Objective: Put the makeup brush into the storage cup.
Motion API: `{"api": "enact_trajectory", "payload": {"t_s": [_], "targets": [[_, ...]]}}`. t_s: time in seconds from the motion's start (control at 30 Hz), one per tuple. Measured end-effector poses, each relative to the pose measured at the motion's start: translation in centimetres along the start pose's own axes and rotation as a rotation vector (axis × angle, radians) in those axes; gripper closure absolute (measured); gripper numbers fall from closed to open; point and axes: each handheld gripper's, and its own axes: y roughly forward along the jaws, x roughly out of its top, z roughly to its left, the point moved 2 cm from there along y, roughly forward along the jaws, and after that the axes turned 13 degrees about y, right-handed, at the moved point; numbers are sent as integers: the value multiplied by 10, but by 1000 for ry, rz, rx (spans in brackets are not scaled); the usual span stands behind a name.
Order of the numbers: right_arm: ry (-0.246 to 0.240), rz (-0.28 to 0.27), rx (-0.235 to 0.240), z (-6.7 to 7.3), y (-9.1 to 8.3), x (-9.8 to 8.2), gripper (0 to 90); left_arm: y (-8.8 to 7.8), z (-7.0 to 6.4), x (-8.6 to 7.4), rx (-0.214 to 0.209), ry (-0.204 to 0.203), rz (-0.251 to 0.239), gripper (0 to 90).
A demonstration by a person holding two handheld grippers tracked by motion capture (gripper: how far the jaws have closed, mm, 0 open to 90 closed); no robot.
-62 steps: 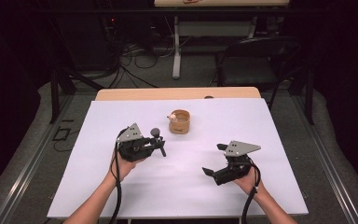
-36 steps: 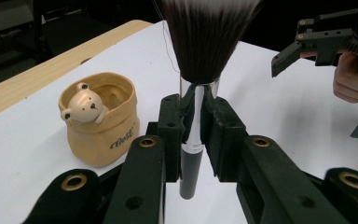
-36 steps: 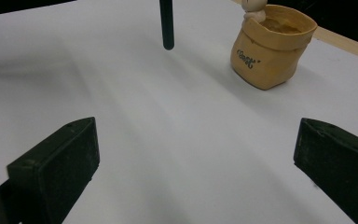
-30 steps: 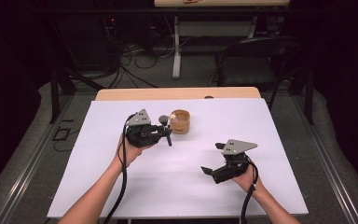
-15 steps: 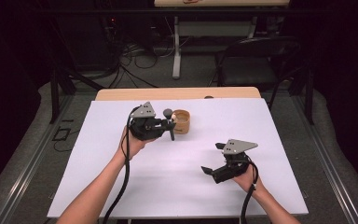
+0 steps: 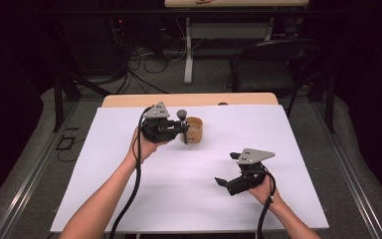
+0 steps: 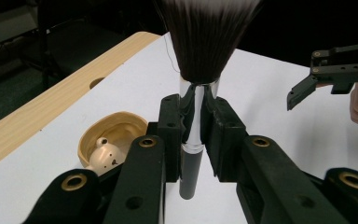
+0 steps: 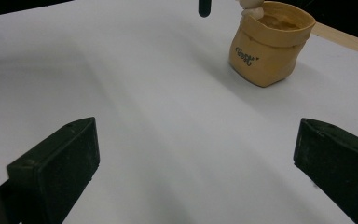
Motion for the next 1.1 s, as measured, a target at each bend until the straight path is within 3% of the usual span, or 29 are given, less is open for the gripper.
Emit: {"api": "enact_trajectory", "payload": {"t_s": [0.77, 1.1], "targets": [[2, 6, 5, -1, 1, 0, 0, 17, 19, 12, 10, 3, 18, 769], [5, 7, 7, -1, 0, 0, 0, 21, 25, 15, 33, 1, 16, 770]]}}
